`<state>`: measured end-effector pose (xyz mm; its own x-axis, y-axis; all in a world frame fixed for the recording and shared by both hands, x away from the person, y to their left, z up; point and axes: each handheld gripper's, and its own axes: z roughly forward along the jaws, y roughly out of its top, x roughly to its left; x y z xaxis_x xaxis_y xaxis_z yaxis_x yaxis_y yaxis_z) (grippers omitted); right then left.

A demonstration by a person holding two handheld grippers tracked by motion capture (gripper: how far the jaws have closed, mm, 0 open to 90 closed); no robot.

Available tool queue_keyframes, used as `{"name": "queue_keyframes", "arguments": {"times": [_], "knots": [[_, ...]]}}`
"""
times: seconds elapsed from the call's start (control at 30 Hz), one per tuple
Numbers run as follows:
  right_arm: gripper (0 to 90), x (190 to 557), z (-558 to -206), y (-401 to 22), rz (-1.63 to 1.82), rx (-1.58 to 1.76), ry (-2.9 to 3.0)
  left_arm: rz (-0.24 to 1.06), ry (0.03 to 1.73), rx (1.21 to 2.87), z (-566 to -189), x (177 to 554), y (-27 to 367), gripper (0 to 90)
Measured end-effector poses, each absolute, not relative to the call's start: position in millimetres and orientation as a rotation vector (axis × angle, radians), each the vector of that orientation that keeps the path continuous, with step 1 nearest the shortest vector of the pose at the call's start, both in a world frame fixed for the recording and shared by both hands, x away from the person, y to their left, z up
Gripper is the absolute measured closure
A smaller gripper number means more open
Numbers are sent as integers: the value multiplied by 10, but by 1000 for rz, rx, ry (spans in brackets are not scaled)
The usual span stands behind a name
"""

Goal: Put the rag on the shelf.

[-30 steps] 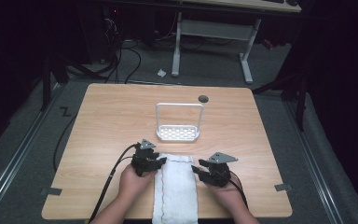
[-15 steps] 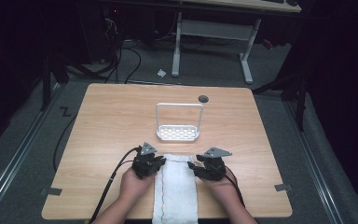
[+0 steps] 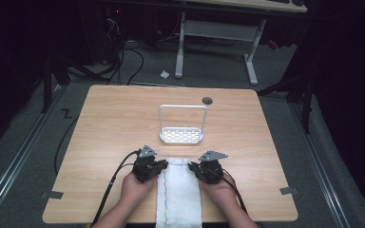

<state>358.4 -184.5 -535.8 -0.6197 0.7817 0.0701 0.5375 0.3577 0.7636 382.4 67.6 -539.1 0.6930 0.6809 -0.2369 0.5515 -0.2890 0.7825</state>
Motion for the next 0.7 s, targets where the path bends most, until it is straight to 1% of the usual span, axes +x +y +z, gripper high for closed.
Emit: {"name": "queue_keyframes", "arguments": {"times": [0.1, 0.2, 0.3, 0.43, 0.5, 0.53, 0.57, 0.6, 0.63, 0.7], "knots": [[855, 3519, -5300, -1854, 1160, 1152, 2280, 159, 936, 1941, -5381, 3801, 705, 834], [857, 3401, -5187, -1863, 1209, 1087, 2227, 179, 910, 1918, -5337, 3738, 698, 835], [855, 3363, -5127, -1872, 1236, 1063, 2201, 190, 898, 1889, -5276, 3707, 695, 835], [855, 3314, -5021, -1873, 1253, 1009, 2151, 217, 879, 1864, -5110, 3670, 713, 836], [856, 3330, -4899, -1874, 1282, 977, 2134, 244, 867, 1839, -5010, 3632, 731, 836], [856, 3330, -4899, -1874, 1282, 977, 2134, 269, 862, 1829, -4959, 3611, 737, 836], [856, 3332, -4799, -1873, 1292, 955, 2108, 282, 853, 1819, -4910, 3597, 735, 836], [856, 3332, -4799, -1873, 1292, 955, 2108, 299, 846, 1811, -4855, 3587, 738, 836], [856, 3339, -4696, -1867, 1316, 930, 2081, 318, 844, 1794, -4798, 3581, 747, 837], [856, 3342, -4644, -1863, 1328, 920, 2066, 311, 836, 1765, -4688, 3595, 753, 837]]}}
